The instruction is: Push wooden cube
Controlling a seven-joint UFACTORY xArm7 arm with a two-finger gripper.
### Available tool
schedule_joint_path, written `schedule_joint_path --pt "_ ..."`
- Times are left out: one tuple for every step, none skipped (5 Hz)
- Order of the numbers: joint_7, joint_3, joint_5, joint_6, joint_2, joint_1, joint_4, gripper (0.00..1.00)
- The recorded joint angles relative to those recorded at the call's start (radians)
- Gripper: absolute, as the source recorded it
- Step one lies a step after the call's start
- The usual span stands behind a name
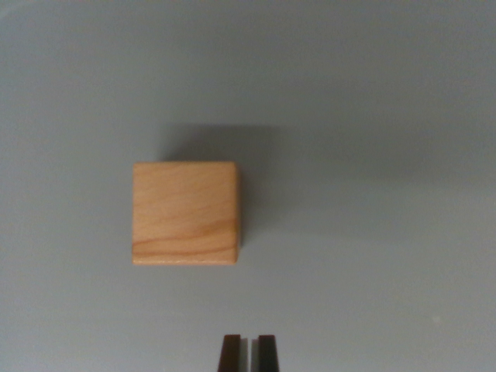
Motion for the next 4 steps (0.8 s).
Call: schedule_joint_path --pt "0.007 0.005 0.0001 -0.040 0.013 0.0062 -0.028 0.00" --pt "0.007 0.005 0.0001 -0.040 0.013 0.0062 -0.028 0.00" --pt "0.013 0.010 0.0001 -0.078 0.025 0.0120 -0.054 0.00" --pt "0.013 0.010 0.0001 -0.078 0.025 0.0120 -0.054 0.00"
